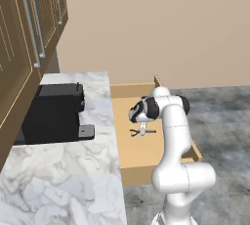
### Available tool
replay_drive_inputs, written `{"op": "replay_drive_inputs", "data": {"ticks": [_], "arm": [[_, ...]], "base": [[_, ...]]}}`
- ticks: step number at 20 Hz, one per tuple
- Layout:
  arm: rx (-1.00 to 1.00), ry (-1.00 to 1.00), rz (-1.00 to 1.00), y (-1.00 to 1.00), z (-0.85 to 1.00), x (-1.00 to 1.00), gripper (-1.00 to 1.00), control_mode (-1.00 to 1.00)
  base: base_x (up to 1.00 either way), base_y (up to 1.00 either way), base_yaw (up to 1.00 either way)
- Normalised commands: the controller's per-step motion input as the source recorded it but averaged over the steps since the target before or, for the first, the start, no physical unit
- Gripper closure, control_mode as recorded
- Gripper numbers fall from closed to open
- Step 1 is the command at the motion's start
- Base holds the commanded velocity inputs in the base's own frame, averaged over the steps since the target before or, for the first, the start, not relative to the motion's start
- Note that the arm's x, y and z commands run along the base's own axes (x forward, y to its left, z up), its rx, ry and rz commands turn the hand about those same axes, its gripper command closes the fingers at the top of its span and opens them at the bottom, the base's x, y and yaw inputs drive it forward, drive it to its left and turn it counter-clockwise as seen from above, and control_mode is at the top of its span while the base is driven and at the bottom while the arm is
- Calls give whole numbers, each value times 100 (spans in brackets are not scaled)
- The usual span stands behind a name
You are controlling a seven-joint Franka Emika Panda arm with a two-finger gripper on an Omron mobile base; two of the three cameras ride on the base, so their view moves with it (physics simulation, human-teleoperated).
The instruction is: Pick the peeler from the drawer and place it on the counter.
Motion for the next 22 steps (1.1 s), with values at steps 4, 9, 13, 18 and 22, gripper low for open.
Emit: {"op": "replay_drive_inputs", "data": {"ticks": [4,9,13,18,22], "arm": [[0,-2,2,-4,-65,-19,100,-100],[0,-6,0,-23,-79,-79,100,-100],[7,-19,0,-51,-36,-100,100,-100],[4,-30,0,-10,48,-60,100,-100],[0,-27,0,6,100,-2,100,-100]], "base": [[0,0,0],[0,0,0],[0,0,0],[0,0,0],[0,0,0]]}}
